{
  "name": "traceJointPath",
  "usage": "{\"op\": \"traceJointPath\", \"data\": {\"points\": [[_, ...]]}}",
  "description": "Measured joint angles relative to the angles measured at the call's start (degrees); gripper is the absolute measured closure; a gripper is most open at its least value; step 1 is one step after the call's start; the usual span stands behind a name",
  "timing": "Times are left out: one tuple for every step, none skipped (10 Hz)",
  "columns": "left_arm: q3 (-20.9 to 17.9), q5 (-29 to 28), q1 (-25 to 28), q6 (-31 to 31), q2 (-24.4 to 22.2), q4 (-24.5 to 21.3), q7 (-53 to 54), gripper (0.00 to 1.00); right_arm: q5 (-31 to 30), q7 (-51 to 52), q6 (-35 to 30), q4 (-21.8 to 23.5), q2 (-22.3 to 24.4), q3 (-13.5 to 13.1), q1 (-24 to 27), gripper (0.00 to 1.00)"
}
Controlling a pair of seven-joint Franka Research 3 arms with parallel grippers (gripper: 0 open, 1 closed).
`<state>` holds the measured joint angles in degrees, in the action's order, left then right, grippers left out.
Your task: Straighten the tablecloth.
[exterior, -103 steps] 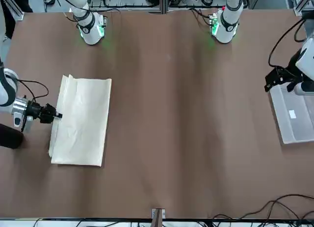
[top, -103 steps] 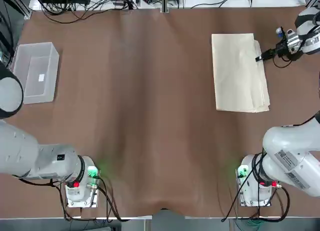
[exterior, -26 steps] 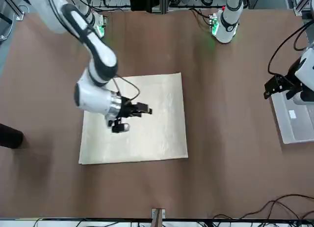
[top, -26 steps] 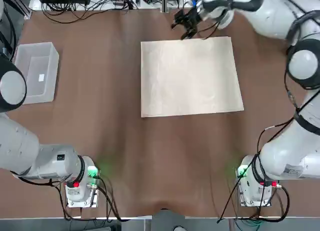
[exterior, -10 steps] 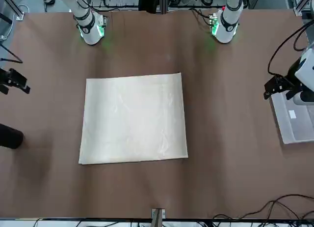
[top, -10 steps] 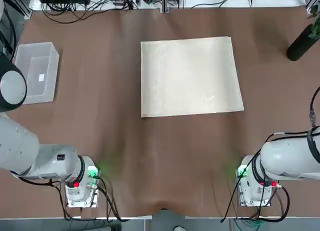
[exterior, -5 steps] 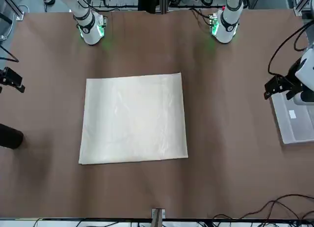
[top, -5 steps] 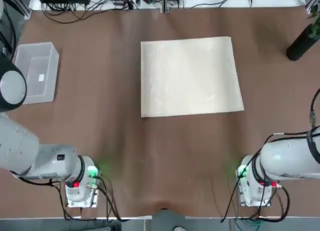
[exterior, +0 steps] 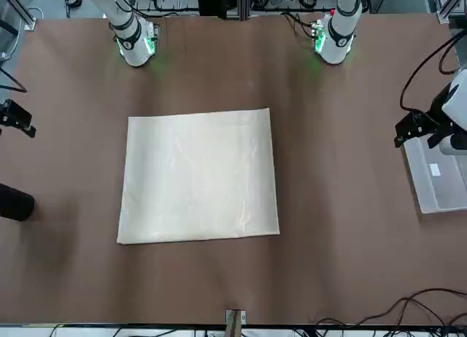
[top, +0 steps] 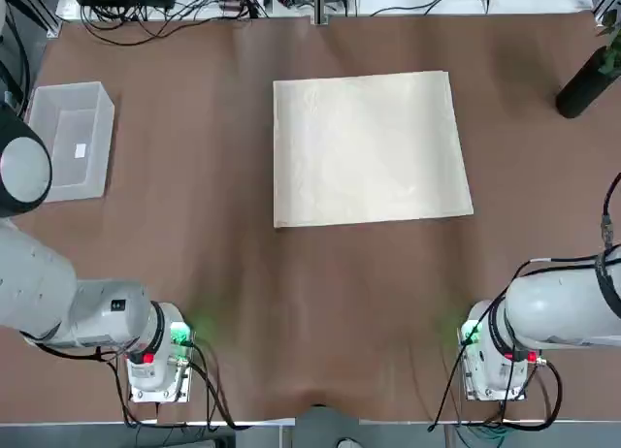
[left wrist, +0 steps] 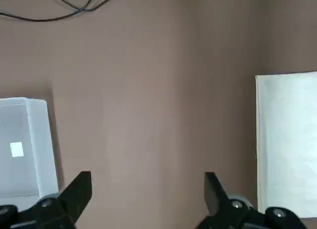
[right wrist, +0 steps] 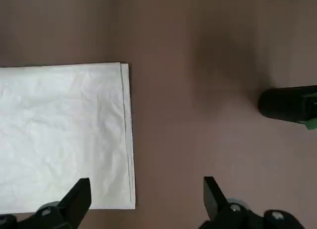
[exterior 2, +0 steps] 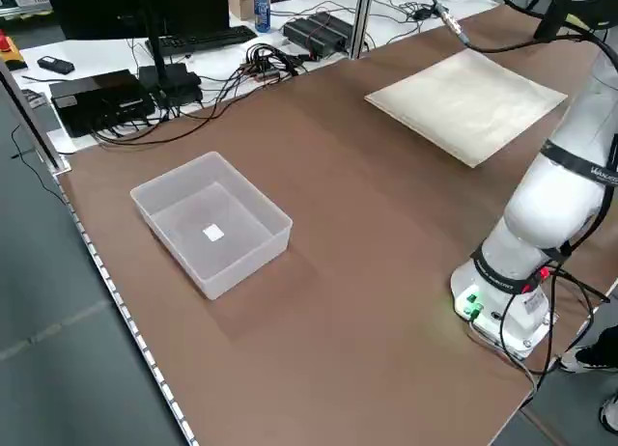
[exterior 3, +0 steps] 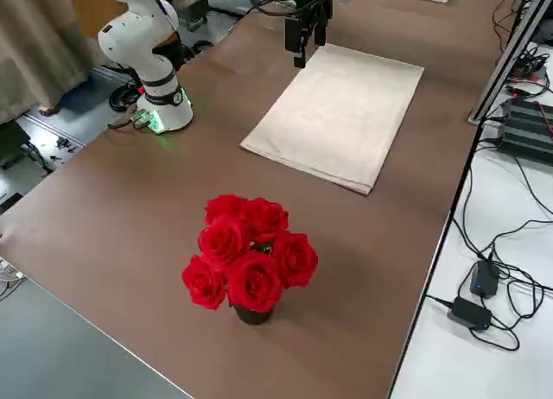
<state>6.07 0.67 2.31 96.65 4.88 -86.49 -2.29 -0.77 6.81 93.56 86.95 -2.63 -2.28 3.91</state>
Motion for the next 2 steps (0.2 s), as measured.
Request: {"op": "traceJointPath", "data": {"points": [[0.00, 0.00, 0.00, 0.00, 0.00, 0.03, 0.00, 0.00, 0.00, 0.00, -0.01, 0.00, 0.00, 0.07, -0.15, 0.00], [0.00, 0.00, 0.00, 0.00, 0.00, 0.05, 0.00, 0.00, 0.00, 0.00, -0.02, 0.00, 0.00, 0.08, -0.35, 0.00]]}}
